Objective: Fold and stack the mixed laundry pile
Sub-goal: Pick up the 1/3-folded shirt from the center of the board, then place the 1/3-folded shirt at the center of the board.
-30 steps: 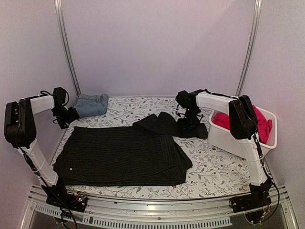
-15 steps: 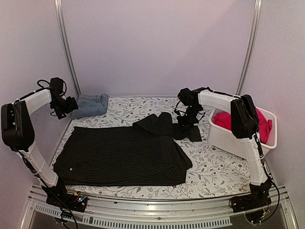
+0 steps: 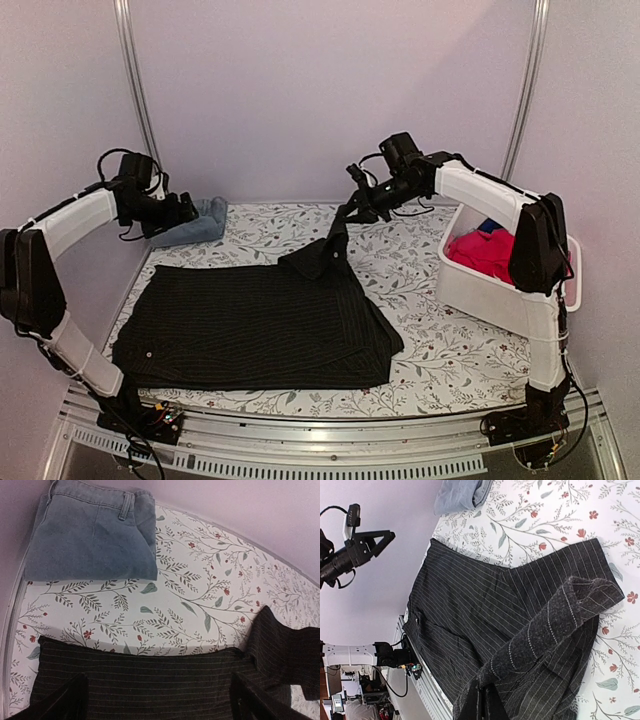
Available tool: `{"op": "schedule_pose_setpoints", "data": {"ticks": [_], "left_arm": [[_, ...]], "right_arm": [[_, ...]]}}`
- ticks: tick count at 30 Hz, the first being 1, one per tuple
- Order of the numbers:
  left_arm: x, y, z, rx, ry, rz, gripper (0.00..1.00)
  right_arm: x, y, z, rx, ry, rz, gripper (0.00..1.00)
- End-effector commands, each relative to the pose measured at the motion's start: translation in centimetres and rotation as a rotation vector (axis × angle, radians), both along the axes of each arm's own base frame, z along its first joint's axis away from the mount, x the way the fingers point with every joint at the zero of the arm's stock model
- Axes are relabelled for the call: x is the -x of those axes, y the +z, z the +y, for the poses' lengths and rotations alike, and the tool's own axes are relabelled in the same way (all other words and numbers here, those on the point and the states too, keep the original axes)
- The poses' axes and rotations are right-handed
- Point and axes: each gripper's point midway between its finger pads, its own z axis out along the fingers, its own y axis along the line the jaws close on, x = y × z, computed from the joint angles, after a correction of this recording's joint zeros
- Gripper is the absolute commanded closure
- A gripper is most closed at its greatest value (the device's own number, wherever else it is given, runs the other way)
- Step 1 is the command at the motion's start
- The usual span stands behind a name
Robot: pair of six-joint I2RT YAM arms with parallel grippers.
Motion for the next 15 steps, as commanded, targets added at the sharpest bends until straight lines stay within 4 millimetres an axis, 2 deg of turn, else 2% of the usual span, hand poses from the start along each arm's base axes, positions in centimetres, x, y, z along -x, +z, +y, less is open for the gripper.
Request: {"op": "schedule_pose_setpoints", "data": {"ticks": [1, 7, 9, 10, 11, 12, 13, 15], "left_arm": [[0.6, -0.6, -2.1, 0.031, -0.083, -0.018, 0.02], [1.1, -1.3, -1.8, 0.031, -0.059, -0.019, 0.02], [1.1, -1.6, -1.5, 0.019, -0.046, -0.015, 0.02], [1.1, -1.8, -1.4, 0.015, -0.04, -0.012, 0.02], [1.1, -2.0, -1.3, 0.011, -0.037, -0.011, 0.02], [1.1, -2.2, -1.2, 0.011, -0.034, -0.006, 0.02], [1.0, -2.4, -1.3, 0.012, -0.035, 0.0, 0.02], [1.0, -2.5, -1.5, 0.02, -0.048, 0.005, 0.01]], "right_arm": [[-3.2, 4.5, 1.7, -0.141, -0.081, -0.133, 1.0], [-7.9, 12.9, 3.2, -0.363, -0.175, -0.394, 1.0], [-9.9, 13.2, 4.3, -0.442, -0.193, -0.455, 1.0], [-10.4, 14.3, 4.7, -0.504, -0.194, -0.497, 1.0], [-11.3, 13.9, 5.3, -0.55, -0.201, -0.486, 1.0], [-11.5, 14.5, 5.8, -0.589, -0.196, -0.495, 1.0], [-11.8, 14.4, 6.6, -0.622, -0.179, -0.483, 0.93], [-12.4, 11.1, 8.0, -0.634, -0.139, -0.4, 0.52]]}}
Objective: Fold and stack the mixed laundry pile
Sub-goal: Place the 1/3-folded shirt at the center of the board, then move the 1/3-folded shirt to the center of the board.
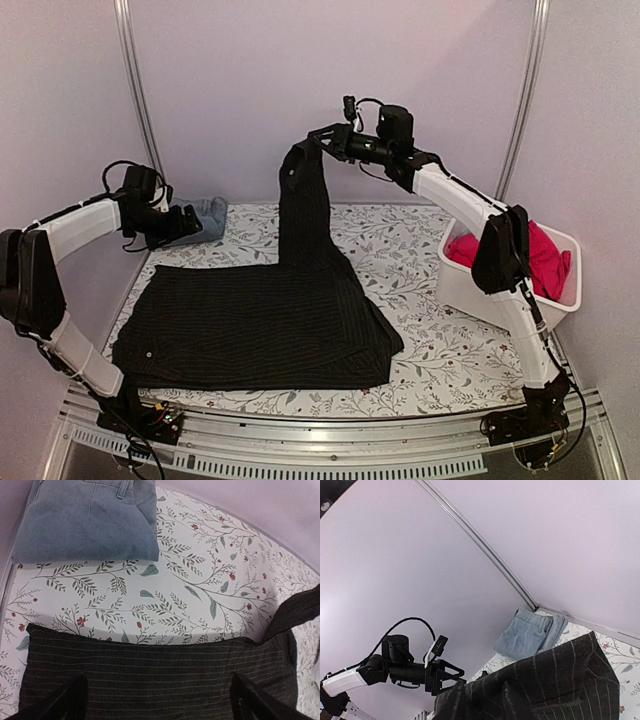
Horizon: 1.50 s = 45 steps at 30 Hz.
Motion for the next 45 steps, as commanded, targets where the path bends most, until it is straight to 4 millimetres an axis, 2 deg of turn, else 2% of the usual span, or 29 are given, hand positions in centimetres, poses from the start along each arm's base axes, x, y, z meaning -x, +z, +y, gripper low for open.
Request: {"op": "schedule_pose_setpoints", "data": {"ticks": [1, 3, 4, 6, 7, 8, 9, 10, 13, 18, 20, 24, 30, 34, 41, 45], "left_arm": [[-0.2, 0.2, -0.3, 0.005, -0.013, -0.019, 0.01], [0.1, 0.4, -0.8, 0.008, -0.04, -0.021, 0.0], [0.3, 0.6, -1.1, 0.009, -0.056, -0.03, 0.0], [1.0, 0.9, -2.0, 0.023, -0.092, -0.043, 0.0], [1.3, 1.1, -2.5, 0.03, -0.114, -0.049, 0.0], [1.7, 1.1, -3.2, 0.038, -0.14, -0.052, 0.0], [2.1, 1.1, -3.9, 0.048, -0.167, -0.057, 0.0], [2.5, 1.1, -4.7, 0.058, -0.199, -0.058, 0.0], [3.6, 0.4, -7.6, 0.1, -0.305, -0.048, 0.0], [5.1, -1.3, -12.6, 0.098, -0.469, -0.008, 0.01], [5.6, -2.2, -14.0, 0.097, -0.511, 0.025, 0.03], [6.1, -3.7, -15.2, 0.082, -0.548, 0.08, 0.05], [6.1, -4.0, -15.9, 0.078, -0.567, 0.092, 0.05], [6.1, -4.5, -16.2, 0.08, -0.572, 0.105, 0.05], [6.2, -4.7, -16.7, 0.082, -0.582, 0.111, 0.05], [6.4, -5.0, -16.7, 0.079, -0.583, 0.117, 0.05]], "right_arm": [[-1.8, -5.7, 2.5, -0.086, 0.089, 0.101, 0.38], [-1.6, -10.1, 2.1, 0.017, 0.092, 0.199, 0.25], [-1.4, -12.7, 1.4, 0.08, 0.071, 0.246, 0.22], [-1.1, -14.9, -1.0, 0.209, -0.008, 0.246, 0.21], [-0.8, -13.5, -2.4, 0.248, -0.054, 0.226, 0.21], [-0.4, -13.2, -3.8, 0.303, -0.092, 0.21, 0.2], [0.0, -14.2, -5.1, 0.366, -0.123, 0.23, 0.2], [0.5, -13.5, -6.4, 0.414, -0.142, 0.201, 0.21], [2.4, -16.1, -9.7, 0.563, -0.146, 0.241, 0.28], [7.2, -21.8, -11.3, 0.688, -0.006, 0.375, 0.55], [8.7, -23.7, -12.1, 0.728, 0.021, 0.413, 0.6], [11.6, -26.2, -13.7, 0.833, 0.079, 0.456, 0.67], [15.5, -28.7, -14.7, 0.978, 0.159, 0.482, 0.68], [16.9, -29.6, -14.2, 0.987, 0.191, 0.469, 0.65], [17.2, -31.6, -12.7, 1.005, 0.222, 0.468, 0.62], [17.3, -31.4, -11.8, 0.993, 0.26, 0.428, 0.58]]}}
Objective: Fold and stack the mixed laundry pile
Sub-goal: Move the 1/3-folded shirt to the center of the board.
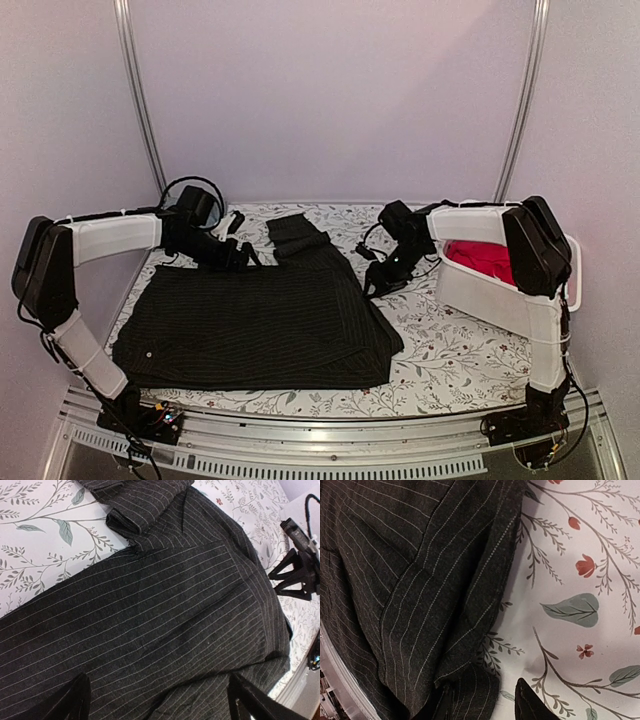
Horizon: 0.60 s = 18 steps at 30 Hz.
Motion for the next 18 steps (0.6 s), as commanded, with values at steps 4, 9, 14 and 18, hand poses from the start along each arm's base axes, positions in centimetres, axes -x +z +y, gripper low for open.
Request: {"op": "schedule_pose_setpoints", "data": {"ticks": [4, 9, 14, 18], "left_arm": [[0.2, -0.3, -0.8, -0.002, -0.027, 0.007, 0.05], [0.0, -0.7, -0.6, -0.021, -0.023, 0.01, 0.05], [0.0, -2.1, 0.2, -0.078, -0.005, 0.042, 0.04], [0.2, -3.3, 0.8, -0.115, 0.005, 0.068, 0.04]], "right_arm": [[-0.5, -1.2, 1.0, 0.011, 0.068, -0.031, 0.58], [-1.0, -3.2, 0.3, 0.135, 0.077, -0.068, 0.58], [-0.5, -4.7, -1.9, 0.313, 0.068, -0.102, 0.73], [0.1, -4.7, -5.2, 0.442, -0.018, -0.111, 1.0]]}}
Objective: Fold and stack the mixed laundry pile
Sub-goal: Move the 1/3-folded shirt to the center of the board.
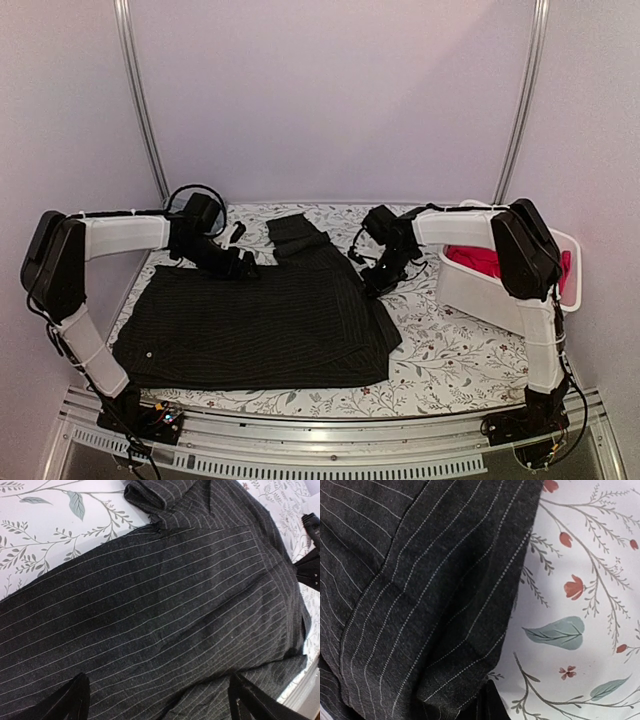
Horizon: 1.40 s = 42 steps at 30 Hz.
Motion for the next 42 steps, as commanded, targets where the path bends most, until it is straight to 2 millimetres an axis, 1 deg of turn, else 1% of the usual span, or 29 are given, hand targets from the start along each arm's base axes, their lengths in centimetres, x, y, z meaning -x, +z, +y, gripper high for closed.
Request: {"op": "schedule_pose_setpoints", "data": {"ticks": [1, 3, 6, 10, 14, 18, 20, 22, 25, 27, 28, 30, 31, 32, 33, 35, 36, 37, 38, 42], "left_arm": [[0.1, -0.9, 0.1, -0.053, -0.013, 0.014, 0.04], [0.3, -1.4, 0.1, -0.058, -0.02, 0.024, 0.04], [1.0, -2.5, -0.2, -0.091, -0.056, 0.039, 0.04], [2.5, -4.3, -0.9, -0.153, -0.122, 0.069, 0.06], [4.5, -5.8, -3.1, -0.172, -0.206, 0.1, 0.08], [6.9, -7.1, -5.4, -0.171, -0.286, 0.148, 0.11], [7.9, -7.6, -6.0, -0.156, -0.301, 0.179, 0.12], [8.4, -7.6, -6.2, -0.13, -0.297, 0.204, 0.12], [8.7, -7.1, -6.3, -0.112, -0.291, 0.221, 0.12], [8.7, -6.5, -6.4, -0.104, -0.292, 0.228, 0.12], [8.4, -6.1, -6.3, -0.101, -0.289, 0.224, 0.11], [7.3, -4.5, -6.1, -0.076, -0.26, 0.189, 0.09], [6.2, -3.5, -5.7, -0.06, -0.231, 0.165, 0.06], [5.0, -2.4, -5.0, -0.05, -0.196, 0.134, 0.03], [3.7, -1.3, -4.2, -0.047, -0.159, 0.097, 0.01], [1.0, 1.4, -2.3, -0.028, -0.08, 0.016, 0.0], [-0.2, 2.4, -1.1, -0.015, -0.035, -0.009, 0.0], [-1.3, 3.3, 0.0, 0.001, 0.007, -0.034, 0.0], [-2.5, 4.4, 1.5, 0.02, 0.058, -0.063, 0.0], [-5.8, 8.0, 6.3, 0.064, 0.209, -0.188, 0.0]], "right_arm": [[1.6, -2.0, -5.9, 0.261, -0.113, -0.005, 1.0], [2.4, -1.7, -7.1, 0.283, -0.161, -0.004, 1.0], [3.4, -1.5, -8.2, 0.291, -0.211, 0.0, 1.0], [4.6, -2.1, -10.0, 0.342, -0.265, 0.009, 1.0], [5.0, -2.0, -11.8, 0.373, -0.312, -0.004, 1.0], [5.3, -1.6, -14.0, 0.423, -0.335, -0.023, 1.0], [5.1, -1.3, -14.7, 0.429, -0.343, -0.031, 1.0], [4.4, -0.8, -14.7, 0.412, -0.352, -0.048, 1.0], [2.6, 0.3, -14.6, 0.384, -0.367, -0.08, 1.0], [1.7, 0.5, -14.7, 0.393, -0.373, -0.087, 1.0], [1.4, 0.5, -14.7, 0.398, -0.372, -0.087, 1.0], [0.9, 0.4, -14.4, 0.398, -0.366, -0.085, 1.0], [0.8, 0.6, -14.2, 0.391, -0.362, -0.083, 0.96], [0.6, 0.8, -13.9, 0.38, -0.36, -0.082, 0.88], [0.4, 1.3, -13.5, 0.355, -0.361, -0.088, 0.77], [-0.5, 2.9, -12.6, 0.304, -0.36, -0.119, 0.58], [-1.0, 3.8, -12.1, 0.276, -0.361, -0.138, 0.48], [-1.5, 5.0, -11.6, 0.243, -0.362, -0.159, 0.44], [-2.1, 6.2, -11.0, 0.211, -0.362, -0.181, 0.41], [-3.7, 9.1, -8.4, 0.083, -0.336, -0.215, 0.37]]}}
